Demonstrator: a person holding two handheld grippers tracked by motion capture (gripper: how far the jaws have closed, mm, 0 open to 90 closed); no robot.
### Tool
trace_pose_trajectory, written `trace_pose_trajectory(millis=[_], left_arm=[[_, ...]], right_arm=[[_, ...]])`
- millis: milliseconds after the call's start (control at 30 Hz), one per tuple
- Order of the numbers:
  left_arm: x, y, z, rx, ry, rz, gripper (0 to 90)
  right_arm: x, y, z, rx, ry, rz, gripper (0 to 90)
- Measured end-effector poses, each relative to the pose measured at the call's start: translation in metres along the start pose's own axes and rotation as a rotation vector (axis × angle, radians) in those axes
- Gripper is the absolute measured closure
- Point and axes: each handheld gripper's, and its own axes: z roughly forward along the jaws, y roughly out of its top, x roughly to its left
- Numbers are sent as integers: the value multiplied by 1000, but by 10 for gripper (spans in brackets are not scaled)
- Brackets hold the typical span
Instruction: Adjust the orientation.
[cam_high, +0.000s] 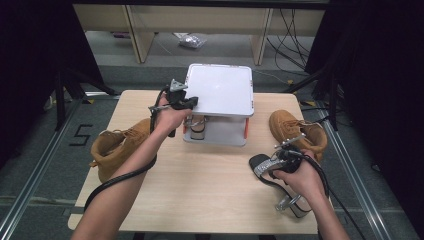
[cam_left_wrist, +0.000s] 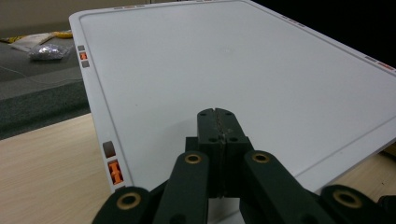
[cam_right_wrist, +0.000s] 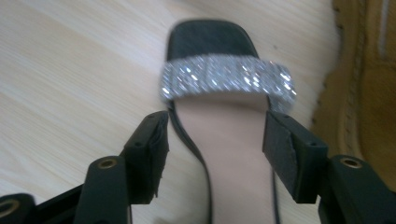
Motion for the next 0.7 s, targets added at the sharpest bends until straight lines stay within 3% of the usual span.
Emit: trace_pose_trajectory(millis=[167, 233, 267, 300, 567, 633, 700], left_arm=[[-1, 1, 0, 10, 6, 6, 894], [0, 1, 0, 3, 4, 3, 894], [0, 0, 0, 3, 3, 6, 894], [0, 0, 0, 3, 3, 6, 894], [-1, 1, 0, 8, 7, 6, 894], [0, 0, 0, 3, 4, 4, 894], [0, 0, 0, 3, 3, 2, 894]], right_arm=[[-9, -13, 4, 64, -12, -15, 379], [-9, -17, 6, 109, -13, 4, 372], [-11, -19, 9, 97, -22, -12, 367], [-10, -20, 9, 127, -24, 10, 361], [-16, -25, 19, 148, -38, -3, 340], [-15, -26, 21, 176, -43, 19, 337], [-21, -27, 27, 166, -59, -28, 335]])
